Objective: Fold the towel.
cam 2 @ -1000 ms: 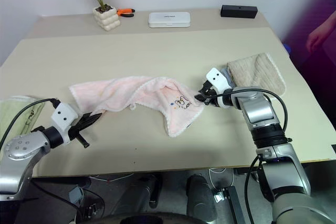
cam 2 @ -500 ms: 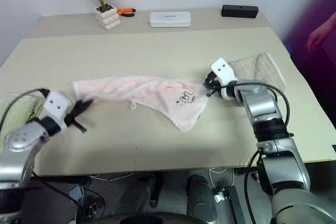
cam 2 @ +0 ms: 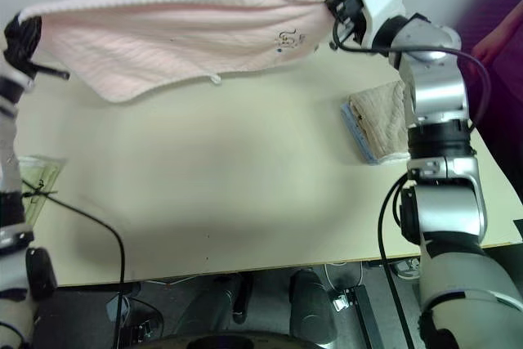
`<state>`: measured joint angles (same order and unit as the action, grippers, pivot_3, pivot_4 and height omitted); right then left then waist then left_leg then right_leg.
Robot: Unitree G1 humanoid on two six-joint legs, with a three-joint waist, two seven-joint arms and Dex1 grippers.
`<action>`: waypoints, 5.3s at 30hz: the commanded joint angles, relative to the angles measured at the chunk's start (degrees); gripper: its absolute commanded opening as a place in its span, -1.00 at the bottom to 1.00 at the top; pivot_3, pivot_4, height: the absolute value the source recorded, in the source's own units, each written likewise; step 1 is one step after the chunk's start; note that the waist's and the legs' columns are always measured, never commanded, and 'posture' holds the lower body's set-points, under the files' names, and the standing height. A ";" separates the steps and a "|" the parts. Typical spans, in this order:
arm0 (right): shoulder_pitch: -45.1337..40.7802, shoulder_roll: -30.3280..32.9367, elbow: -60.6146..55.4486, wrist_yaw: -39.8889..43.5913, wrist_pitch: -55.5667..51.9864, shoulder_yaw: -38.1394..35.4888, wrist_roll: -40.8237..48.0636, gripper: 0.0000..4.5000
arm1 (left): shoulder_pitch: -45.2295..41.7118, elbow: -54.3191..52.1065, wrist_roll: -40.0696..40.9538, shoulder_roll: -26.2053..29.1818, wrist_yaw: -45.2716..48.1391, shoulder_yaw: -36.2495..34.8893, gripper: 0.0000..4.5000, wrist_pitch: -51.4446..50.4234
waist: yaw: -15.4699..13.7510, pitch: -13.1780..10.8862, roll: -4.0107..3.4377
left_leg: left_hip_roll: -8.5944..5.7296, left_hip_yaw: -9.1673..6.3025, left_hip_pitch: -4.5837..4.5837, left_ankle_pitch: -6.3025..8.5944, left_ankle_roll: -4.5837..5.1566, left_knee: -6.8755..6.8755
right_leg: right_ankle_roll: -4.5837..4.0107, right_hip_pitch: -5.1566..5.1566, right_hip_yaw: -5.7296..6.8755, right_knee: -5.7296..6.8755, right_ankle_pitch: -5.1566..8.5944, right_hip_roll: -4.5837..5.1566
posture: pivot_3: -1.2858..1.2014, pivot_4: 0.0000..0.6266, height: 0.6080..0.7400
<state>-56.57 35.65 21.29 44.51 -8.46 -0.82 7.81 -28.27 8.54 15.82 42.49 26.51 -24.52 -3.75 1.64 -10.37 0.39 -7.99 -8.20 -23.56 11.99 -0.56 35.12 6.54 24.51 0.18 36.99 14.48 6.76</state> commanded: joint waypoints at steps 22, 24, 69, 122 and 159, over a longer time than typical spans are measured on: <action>31.21 18.03 -27.63 25.19 -16.89 -1.07 14.97 -0.97 | 48.73 -26.85 14.63 7.17 23.36 -14.61 -1.00 -24.36 | -1.05 -0.04 0.01 | 0.70 0.67 0.08 0.25 0.25 0.10 | -0.46 -0.18 -0.11 -0.18 0.08 -0.02 | 0.03 -0.52 1.00; 30.64 17.64 -27.04 24.92 -16.64 -0.45 14.39 -0.97 | 47.43 -26.71 13.92 7.27 23.27 -12.91 -1.00 -24.38 | -1.04 -0.05 0.01 | 0.70 0.67 0.06 0.27 0.21 0.10 | -0.46 -0.18 -0.11 -0.22 0.08 -0.03 | 0.03 -0.52 1.00; 32.14 6.03 -29.69 6.21 -31.45 -7.13 12.90 0.98 | 22.40 -3.57 5.44 -2.24 5.82 -1.97 0.54 -11.12 | -1.00 -0.02 0.03 | 0.72 0.64 0.09 0.21 0.17 0.12 | -0.06 -0.05 -0.11 -0.01 -0.34 -0.18 | 0.03 -0.52 1.00; 29.96 -4.44 -55.37 -20.83 -59.48 -0.63 26.05 -0.99 | 20.78 -37.56 7.43 -10.35 10.19 25.53 0.54 -24.81 | -0.71 0.11 -0.09 | 0.91 0.78 0.12 0.19 0.19 0.10 | -0.11 -0.11 -0.06 -0.11 -0.32 -0.31 | 0.03 -0.52 1.00; 26.35 -12.97 -24.13 -8.89 -22.95 16.96 5.03 -0.99 | 29.16 -41.93 7.85 -13.34 3.29 20.93 0.54 -26.77 | -0.92 0.10 -0.04 | 0.90 0.68 0.11 0.18 0.16 0.05 | -0.12 -0.19 -0.05 -0.42 -0.36 -0.40 | 0.03 -0.52 1.00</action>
<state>-29.72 23.76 -4.73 34.40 -34.71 13.67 14.81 -0.91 -33.29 24.30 29.62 30.34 -1.75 -32.88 0.72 -10.27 0.35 -7.09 -7.51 -23.45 12.18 -0.40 35.17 6.41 24.32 0.13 36.57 14.12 6.36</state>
